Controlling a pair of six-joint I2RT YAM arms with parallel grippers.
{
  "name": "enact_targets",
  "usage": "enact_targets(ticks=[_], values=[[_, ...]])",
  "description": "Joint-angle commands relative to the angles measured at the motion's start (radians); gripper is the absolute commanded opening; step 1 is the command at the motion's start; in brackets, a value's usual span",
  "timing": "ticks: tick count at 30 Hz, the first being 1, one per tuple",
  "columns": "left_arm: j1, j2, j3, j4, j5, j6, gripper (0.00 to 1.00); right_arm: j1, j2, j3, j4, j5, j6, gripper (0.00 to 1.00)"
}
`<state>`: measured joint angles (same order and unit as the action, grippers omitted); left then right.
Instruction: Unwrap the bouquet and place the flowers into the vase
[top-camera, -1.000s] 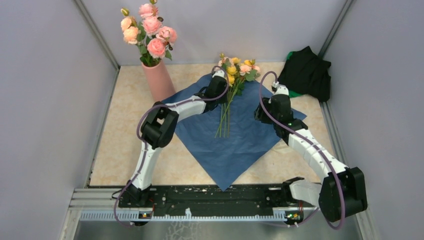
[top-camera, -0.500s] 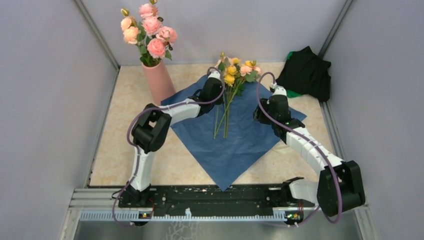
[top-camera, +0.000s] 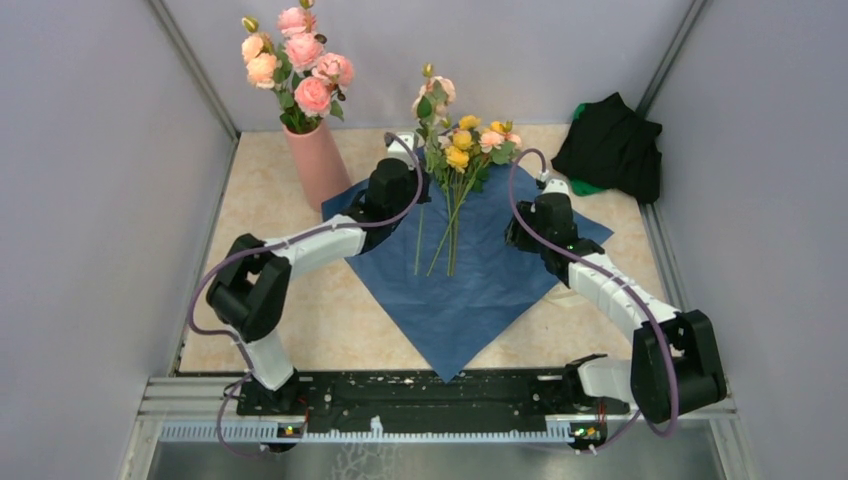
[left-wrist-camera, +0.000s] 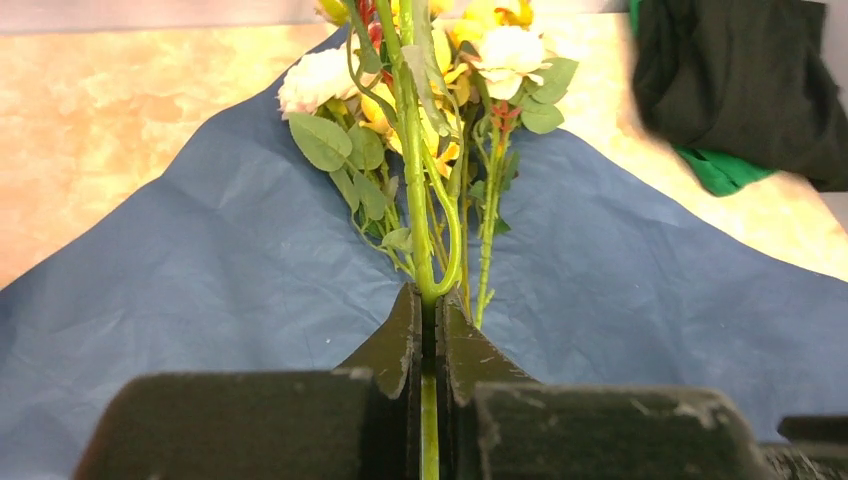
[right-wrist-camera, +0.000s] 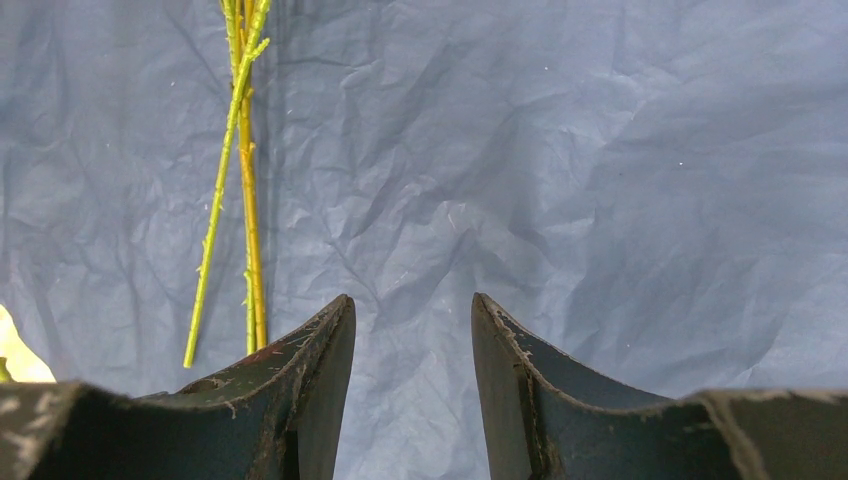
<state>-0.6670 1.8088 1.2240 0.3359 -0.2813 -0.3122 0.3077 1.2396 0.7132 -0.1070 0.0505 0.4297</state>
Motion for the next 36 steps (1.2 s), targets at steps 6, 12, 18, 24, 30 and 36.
enact_targets(ticks=[6,12,18,24,30,36], values=[[-0.004,-0.274,-0.243,0.399,0.314,0.179,0.0,0.004,0.01,-0.003,0.068,-0.021,0.006,0.47],[-0.01,-0.477,-0.372,0.542,0.33,0.233,0.0,0.005,0.028,-0.004,0.081,-0.041,0.008,0.47],[-0.013,-0.676,-0.43,0.62,0.254,0.362,0.0,0.004,0.048,-0.004,0.088,-0.047,0.007,0.47],[-0.011,-0.797,-0.42,0.66,0.121,0.582,0.0,0.005,0.059,-0.004,0.094,-0.047,0.009,0.47],[-0.006,-0.736,-0.329,0.696,-0.031,0.858,0.0,0.005,0.067,-0.006,0.099,-0.047,0.009,0.46],[0.103,-0.644,-0.253,0.781,-0.058,0.895,0.0,0.004,0.074,-0.004,0.097,-0.066,0.007,0.46]])
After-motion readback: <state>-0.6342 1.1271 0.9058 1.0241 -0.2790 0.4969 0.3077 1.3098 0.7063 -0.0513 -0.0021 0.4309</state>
